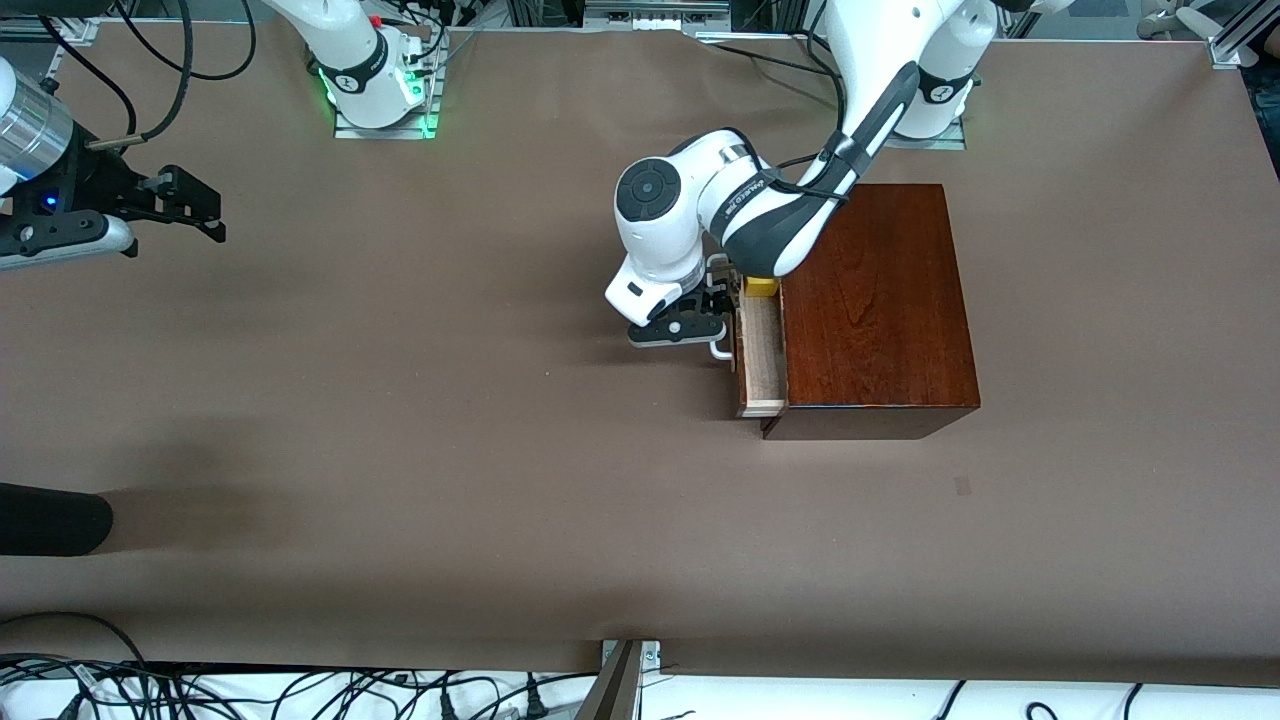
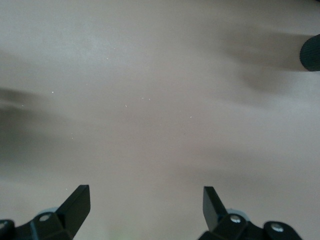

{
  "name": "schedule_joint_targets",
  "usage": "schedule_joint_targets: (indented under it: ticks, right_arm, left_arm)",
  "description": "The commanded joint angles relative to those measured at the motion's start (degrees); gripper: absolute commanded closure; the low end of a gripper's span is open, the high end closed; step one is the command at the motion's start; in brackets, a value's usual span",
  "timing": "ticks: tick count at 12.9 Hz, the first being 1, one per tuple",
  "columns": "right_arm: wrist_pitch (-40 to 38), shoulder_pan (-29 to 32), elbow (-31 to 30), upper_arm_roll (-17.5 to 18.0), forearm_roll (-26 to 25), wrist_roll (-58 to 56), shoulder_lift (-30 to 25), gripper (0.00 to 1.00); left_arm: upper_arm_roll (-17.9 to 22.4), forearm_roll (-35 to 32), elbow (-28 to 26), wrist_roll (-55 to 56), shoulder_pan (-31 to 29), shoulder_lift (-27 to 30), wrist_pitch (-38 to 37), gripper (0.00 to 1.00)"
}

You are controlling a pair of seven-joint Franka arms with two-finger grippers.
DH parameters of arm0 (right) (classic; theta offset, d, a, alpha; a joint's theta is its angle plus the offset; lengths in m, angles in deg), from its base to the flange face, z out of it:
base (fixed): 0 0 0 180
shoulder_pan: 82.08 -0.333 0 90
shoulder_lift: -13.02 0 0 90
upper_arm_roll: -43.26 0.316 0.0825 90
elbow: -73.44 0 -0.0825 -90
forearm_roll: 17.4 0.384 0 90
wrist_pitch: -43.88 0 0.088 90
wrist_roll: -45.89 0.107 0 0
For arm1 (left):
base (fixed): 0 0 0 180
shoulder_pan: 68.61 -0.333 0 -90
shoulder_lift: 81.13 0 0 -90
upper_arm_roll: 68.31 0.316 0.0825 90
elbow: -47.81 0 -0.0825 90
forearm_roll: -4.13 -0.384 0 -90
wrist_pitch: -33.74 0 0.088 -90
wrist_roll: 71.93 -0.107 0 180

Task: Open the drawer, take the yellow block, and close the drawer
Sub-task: 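Pull the drawer handle outward with the left gripper to open the drawer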

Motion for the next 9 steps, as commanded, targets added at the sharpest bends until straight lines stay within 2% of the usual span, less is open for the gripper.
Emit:
schedule_joint_targets:
  ticks: [1, 9]
  right_arm:
    - [-0.9, 0.1, 0.8, -0.1, 0.9, -0.3, 0.0, 0.0]
    - [-0.9, 0.1, 0.8, -0.1, 0.9, -0.3, 0.0, 0.0]
  left_arm:
    - [0.9, -0.5, 3.8, -3.5, 0.0, -1.1, -0.8, 0.0]
    - [0.9, -2.3, 3.2, -2.8, 0.8, -2.2, -1.5, 0.0]
